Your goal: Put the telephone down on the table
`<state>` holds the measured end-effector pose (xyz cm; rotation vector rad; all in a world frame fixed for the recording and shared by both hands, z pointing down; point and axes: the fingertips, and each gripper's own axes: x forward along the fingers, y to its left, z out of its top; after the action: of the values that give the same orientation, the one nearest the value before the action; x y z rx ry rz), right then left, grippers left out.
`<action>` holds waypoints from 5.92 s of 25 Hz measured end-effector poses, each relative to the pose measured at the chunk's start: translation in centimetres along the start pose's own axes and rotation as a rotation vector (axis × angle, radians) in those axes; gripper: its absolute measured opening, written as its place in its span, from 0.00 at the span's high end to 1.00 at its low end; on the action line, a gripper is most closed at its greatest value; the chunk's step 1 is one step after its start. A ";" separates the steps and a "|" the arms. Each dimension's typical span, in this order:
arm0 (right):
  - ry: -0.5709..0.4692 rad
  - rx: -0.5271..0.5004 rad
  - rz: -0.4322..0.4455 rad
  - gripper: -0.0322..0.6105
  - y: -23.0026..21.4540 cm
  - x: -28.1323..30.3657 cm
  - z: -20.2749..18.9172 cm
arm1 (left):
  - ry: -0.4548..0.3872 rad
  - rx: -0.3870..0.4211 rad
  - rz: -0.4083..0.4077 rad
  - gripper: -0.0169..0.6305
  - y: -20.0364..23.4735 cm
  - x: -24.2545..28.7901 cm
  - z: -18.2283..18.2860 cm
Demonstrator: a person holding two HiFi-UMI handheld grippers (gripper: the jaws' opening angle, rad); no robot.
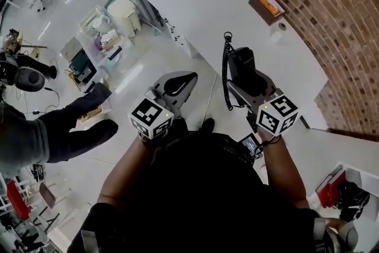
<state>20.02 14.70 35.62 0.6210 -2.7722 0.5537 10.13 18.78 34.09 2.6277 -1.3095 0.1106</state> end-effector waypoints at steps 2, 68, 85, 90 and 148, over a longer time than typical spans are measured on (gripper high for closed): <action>0.008 0.003 0.000 0.53 -0.8 0.7 0.2 | 0.002 -0.007 -0.002 0.96 0.7 0.6 -0.1; -0.009 0.092 -0.179 0.53 -21.3 21.2 13.4 | 0.032 -0.004 -0.183 0.96 29.2 16.5 7.0; -0.014 0.142 -0.258 0.53 -26.6 21.3 14.1 | 0.066 -0.016 -0.283 0.96 31.1 22.7 7.0; -0.015 0.165 -0.323 0.53 -27.4 23.1 14.8 | 0.063 -0.029 -0.346 0.96 34.1 24.1 7.6; 0.201 0.350 -0.441 0.52 -36.3 40.5 7.2 | 0.318 -0.027 -0.589 0.96 48.3 31.2 -1.1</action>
<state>-0.28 -33.13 53.13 1.1426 -2.2642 0.9406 -9.49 -33.69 47.23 2.7047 -0.4121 0.3910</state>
